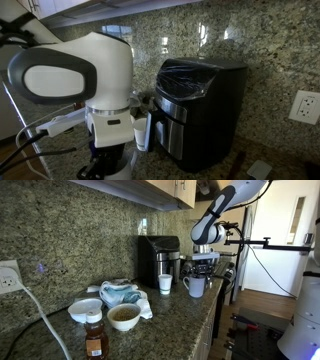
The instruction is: Move the cup to the right on the counter
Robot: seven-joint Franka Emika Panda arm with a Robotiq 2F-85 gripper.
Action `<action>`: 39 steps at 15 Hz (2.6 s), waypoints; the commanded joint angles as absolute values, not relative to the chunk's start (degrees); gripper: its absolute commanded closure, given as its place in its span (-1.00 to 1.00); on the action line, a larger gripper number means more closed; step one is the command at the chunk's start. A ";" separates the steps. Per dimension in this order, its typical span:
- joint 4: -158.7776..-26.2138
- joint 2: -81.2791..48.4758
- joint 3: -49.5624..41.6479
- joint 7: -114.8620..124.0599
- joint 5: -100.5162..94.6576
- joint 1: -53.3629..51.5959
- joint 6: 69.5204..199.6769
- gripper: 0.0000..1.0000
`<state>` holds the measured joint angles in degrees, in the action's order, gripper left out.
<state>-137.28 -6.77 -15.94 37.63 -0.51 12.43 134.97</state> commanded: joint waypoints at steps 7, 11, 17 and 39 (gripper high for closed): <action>-137.19 -5.43 -15.93 40.25 -3.28 11.38 133.57 -1.00; -135.44 -4.75 -16.02 42.04 -7.19 10.89 130.82 -1.00; -131.40 -2.32 -15.34 43.74 -13.45 10.75 123.06 -1.00; -130.63 4.30 -5.45 15.83 -4.48 5.22 115.27 -1.00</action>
